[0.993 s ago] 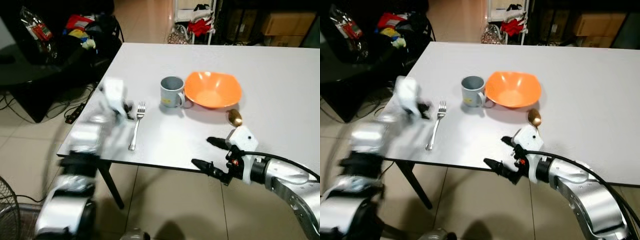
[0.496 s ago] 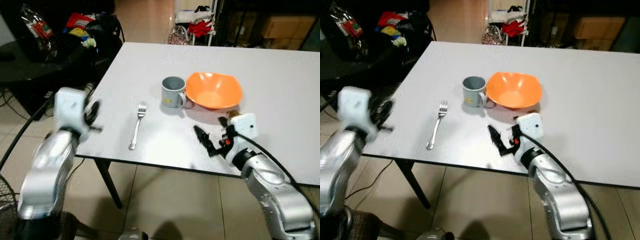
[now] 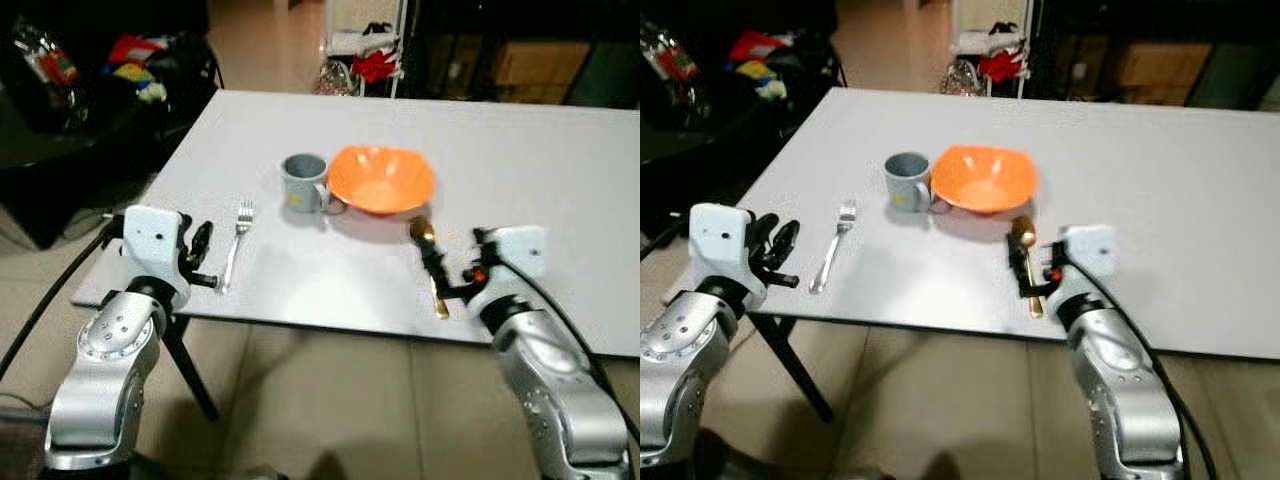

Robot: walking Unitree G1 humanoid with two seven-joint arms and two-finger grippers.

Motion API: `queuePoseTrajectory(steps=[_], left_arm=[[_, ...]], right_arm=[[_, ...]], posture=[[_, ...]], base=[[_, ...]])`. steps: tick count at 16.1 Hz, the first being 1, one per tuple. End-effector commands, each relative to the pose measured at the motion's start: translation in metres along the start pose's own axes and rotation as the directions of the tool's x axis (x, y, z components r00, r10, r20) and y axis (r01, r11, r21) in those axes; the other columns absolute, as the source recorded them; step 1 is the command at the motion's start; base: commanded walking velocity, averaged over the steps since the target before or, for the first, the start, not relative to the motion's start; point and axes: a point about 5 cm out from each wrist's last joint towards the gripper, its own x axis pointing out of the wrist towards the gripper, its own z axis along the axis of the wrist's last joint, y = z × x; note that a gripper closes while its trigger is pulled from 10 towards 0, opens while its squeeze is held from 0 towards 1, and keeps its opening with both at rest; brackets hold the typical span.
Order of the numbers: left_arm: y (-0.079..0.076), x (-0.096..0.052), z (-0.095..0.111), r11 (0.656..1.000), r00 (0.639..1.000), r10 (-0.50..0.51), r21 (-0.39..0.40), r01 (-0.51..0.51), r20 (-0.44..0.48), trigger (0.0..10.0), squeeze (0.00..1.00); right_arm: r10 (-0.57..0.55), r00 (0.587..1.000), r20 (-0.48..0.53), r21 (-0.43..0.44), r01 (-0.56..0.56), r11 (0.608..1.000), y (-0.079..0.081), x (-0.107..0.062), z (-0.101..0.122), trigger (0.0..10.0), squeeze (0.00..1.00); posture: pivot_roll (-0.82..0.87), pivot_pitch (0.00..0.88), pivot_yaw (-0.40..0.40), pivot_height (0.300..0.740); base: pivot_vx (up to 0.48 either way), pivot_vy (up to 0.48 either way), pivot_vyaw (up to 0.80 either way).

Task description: Setting the table

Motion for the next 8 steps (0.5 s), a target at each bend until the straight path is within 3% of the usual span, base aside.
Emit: queuePoseTrajectory(steps=[1, 3, 6, 7, 8], left_arm=[[0.0038, -0.0016, -0.0017, 0.999, 0.999, 0.032, 0.015, -0.032, -0.009, 10.0, 0.00], [0.0034, -0.0008, -0.0015, 0.999, 1.000, 0.027, 0.021, -0.026, -0.010, 10.0, 0.00], [0.0020, 0.0003, -0.0011, 0.999, 1.000, 0.022, 0.027, -0.022, -0.005, 10.0, 0.00], [0.0009, 0.0010, -0.0011, 1.000, 1.000, 0.018, 0.018, -0.018, -0.003, 10.0, 0.00], [-0.0013, 0.0021, -0.0018, 1.000, 1.000, 0.010, -0.002, -0.010, -0.007, 10.0, 0.00]], right_arm=[[-0.011, 1.000, 0.002, -0.014, 0.011, 1.000, 0.0037, 0.0029, -0.0012, 10.0, 0.00], [-0.030, 1.000, 0.007, -0.059, 0.031, 0.998, 0.0041, 0.0057, -0.0018, 10.0, 0.00], [-0.013, 1.000, 0.011, -0.058, 0.014, 0.998, 0.0040, 0.0061, -0.0023, 10.0, 0.00], [0.010, 1.000, 0.007, -0.051, -0.010, 0.999, 0.0059, 0.0063, -0.0028, 10.0, 0.05], [0.025, 1.000, 0.011, -0.058, -0.025, 0.998, 0.0075, 0.0065, -0.0023, 10.0, 0.71]], posture=[[0.13, 0.000, 0.041, 0.740], [0.13, 0.000, 0.047, 0.740], [0.14, 0.000, 0.050, 0.740], [0.13, 0.000, 0.051, 0.740], [0.13, 0.000, 0.052, 0.740]], base=[[0.000, -0.390, 0.00], [0.000, -0.371, 0.00], [0.000, -0.340, 0.00], [0.000, 0.000, 0.00], [0.000, 0.000, 0.80]])
